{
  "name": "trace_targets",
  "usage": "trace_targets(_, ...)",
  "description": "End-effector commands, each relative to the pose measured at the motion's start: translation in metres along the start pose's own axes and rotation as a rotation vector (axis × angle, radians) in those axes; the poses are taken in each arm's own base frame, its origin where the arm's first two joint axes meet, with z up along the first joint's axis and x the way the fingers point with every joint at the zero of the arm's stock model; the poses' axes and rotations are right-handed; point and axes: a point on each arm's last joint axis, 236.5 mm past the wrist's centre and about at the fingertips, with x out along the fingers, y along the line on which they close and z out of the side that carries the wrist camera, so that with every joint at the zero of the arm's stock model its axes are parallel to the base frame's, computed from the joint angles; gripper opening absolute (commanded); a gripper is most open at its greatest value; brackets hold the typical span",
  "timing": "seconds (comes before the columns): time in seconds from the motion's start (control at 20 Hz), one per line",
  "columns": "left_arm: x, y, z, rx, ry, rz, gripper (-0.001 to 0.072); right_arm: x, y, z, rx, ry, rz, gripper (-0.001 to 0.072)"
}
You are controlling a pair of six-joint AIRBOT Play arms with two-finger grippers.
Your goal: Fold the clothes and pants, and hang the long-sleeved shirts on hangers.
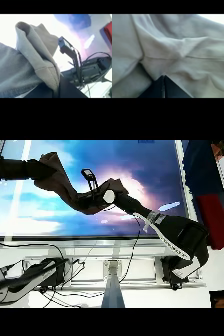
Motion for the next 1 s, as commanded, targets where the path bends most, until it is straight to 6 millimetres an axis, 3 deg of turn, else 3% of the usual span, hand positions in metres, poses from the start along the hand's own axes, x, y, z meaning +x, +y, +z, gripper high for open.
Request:
trace_targets(0.0, 0.024, 0.002, -0.004, -0.015, 0.044, -0.035, 0.0016, -0.027, -0.045, 0.012, -0.079, 0.029, -0.101, 0.0012)
trace_targets(0.15, 0.072, -0.004, -0.020, -0.031, 0.151, -0.108, 0.0015, -0.091, -0.126, 0.046, -0.039, -0.008, -0.237, 0.0013)
trace_targets(0.3, 0.145, -0.022, -0.029, -0.059, 0.201, -0.191, 0.0016, -0.160, -0.196, 0.070, 0.069, -0.078, -0.333, 0.0013)
trace_targets(0.45, 0.223, -0.028, -0.024, -0.151, 0.132, -0.212, 0.0020, -0.214, -0.249, 0.073, 0.170, -0.122, -0.401, 0.0013)
trace_targets(0.5, 0.244, -0.023, -0.024, -0.180, 0.113, -0.198, 0.0134, -0.226, -0.263, 0.069, 0.201, -0.121, -0.415, 0.0012)
trace_targets(0.55, 0.262, -0.019, -0.028, -0.212, 0.103, -0.189, 0.0522, -0.236, -0.275, 0.066, 0.227, -0.119, -0.427, 0.0013)
trace_targets(0.6, 0.274, -0.017, -0.031, -0.249, 0.103, -0.197, 0.0702, -0.244, -0.283, 0.064, 0.245, -0.123, -0.438, 0.0013)
trace_targets(0.7, 0.284, -0.018, -0.032, -0.324, 0.098, -0.234, 0.0713, -0.259, -0.301, 0.064, 0.254, -0.147, -0.466, 0.0012)
trace_targets(0.8, 0.277, -0.013, -0.023, -0.328, 0.074, -0.230, 0.0712, -0.269, -0.321, 0.065, 0.266, -0.175, -0.495, 0.0011)
trace_targets(0.95, 0.253, -0.009, -0.006, -0.200, 0.022, -0.230, 0.0713, -0.255, -0.342, 0.033, 0.350, -0.092, -0.431, 0.0010)
